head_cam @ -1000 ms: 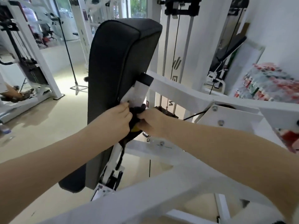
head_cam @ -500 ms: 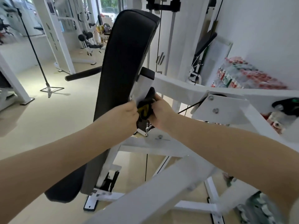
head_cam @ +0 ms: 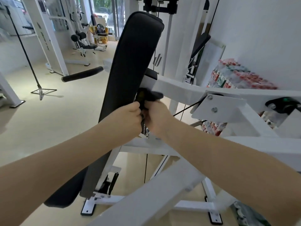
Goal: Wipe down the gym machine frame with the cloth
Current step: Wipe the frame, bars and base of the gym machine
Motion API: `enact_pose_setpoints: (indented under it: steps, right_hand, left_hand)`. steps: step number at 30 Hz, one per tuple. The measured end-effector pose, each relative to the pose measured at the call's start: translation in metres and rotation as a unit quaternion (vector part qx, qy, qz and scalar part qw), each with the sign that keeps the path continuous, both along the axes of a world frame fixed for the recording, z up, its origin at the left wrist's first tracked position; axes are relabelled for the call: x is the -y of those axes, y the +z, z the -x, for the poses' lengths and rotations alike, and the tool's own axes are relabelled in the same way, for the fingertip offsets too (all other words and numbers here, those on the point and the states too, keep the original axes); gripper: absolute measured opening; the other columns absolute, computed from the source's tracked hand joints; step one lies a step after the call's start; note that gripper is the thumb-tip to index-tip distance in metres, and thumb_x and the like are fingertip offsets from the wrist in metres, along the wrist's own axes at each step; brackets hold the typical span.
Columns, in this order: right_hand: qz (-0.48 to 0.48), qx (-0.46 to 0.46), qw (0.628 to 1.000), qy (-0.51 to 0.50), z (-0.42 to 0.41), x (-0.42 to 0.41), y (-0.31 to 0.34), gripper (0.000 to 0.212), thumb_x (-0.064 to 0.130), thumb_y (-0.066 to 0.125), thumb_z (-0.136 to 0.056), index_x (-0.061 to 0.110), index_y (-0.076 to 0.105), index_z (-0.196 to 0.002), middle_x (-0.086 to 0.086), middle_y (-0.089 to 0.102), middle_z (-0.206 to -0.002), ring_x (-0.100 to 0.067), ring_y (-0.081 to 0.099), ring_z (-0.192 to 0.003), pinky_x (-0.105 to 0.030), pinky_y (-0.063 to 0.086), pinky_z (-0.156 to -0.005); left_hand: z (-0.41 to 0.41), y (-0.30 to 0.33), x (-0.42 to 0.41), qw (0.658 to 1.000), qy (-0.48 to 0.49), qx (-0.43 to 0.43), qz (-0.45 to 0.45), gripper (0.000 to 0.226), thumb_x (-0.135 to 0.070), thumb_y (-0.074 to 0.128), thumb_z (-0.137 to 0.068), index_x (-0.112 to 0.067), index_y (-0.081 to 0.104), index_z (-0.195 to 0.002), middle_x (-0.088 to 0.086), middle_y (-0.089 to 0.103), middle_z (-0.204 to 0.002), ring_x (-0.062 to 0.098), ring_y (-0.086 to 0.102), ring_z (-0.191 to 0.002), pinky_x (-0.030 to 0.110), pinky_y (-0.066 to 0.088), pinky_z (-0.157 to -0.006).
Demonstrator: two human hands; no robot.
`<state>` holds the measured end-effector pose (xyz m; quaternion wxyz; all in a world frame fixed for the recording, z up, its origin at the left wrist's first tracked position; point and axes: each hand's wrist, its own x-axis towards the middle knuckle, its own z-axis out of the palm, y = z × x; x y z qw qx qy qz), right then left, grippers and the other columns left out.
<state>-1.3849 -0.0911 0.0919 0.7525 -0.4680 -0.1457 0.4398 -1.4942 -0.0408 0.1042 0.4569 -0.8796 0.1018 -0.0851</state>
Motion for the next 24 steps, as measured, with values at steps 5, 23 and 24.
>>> enact_pose_setpoints:
  steps: [5, 23, 24]
  right_hand:
    - [0.012, 0.064, 0.998, -0.003, 0.009, 0.007, 0.026, 0.025, -0.008, 0.041, -0.088, 0.004, 0.060, -0.100, -0.014, 0.057, -0.082, -0.025, 0.054, -0.069, -0.032, 0.045, -0.061]
    - [-0.153, 0.177, 0.967, -0.100, -0.061, 0.154, 0.075, 0.021, 0.009, 0.042, -0.096, 0.018, 0.058, -0.108, -0.005, 0.064, -0.094, -0.020, 0.062, -0.087, -0.038, 0.055, -0.075]
    - [-0.165, 0.186, 0.961, -0.118, -0.067, 0.174, 0.080, 0.022, 0.010, 0.041, -0.097, 0.018, 0.057, -0.110, -0.006, 0.063, -0.097, -0.022, 0.062, -0.091, -0.038, 0.055, -0.077]
  left_hand:
    - [0.010, 0.002, 0.000, 0.995, -0.038, 0.042, 0.084, 0.040, 0.003, 0.029, -0.070, -0.011, 0.055, -0.044, 0.003, 0.050, -0.044, 0.022, 0.052, -0.047, 0.031, 0.033, -0.080]
    - [-0.007, 0.025, 0.067, 0.951, 0.197, 0.033, 0.236, 0.020, -0.014, 0.046, -0.087, -0.015, 0.044, -0.068, -0.004, 0.039, -0.067, 0.018, 0.044, -0.060, 0.026, 0.036, -0.059]
    - [-0.014, 0.028, 0.080, 0.934, 0.233, 0.041, 0.267, 0.026, -0.015, 0.037, -0.092, -0.016, 0.037, -0.066, -0.004, 0.040, -0.071, 0.018, 0.043, -0.063, 0.026, 0.033, -0.057]
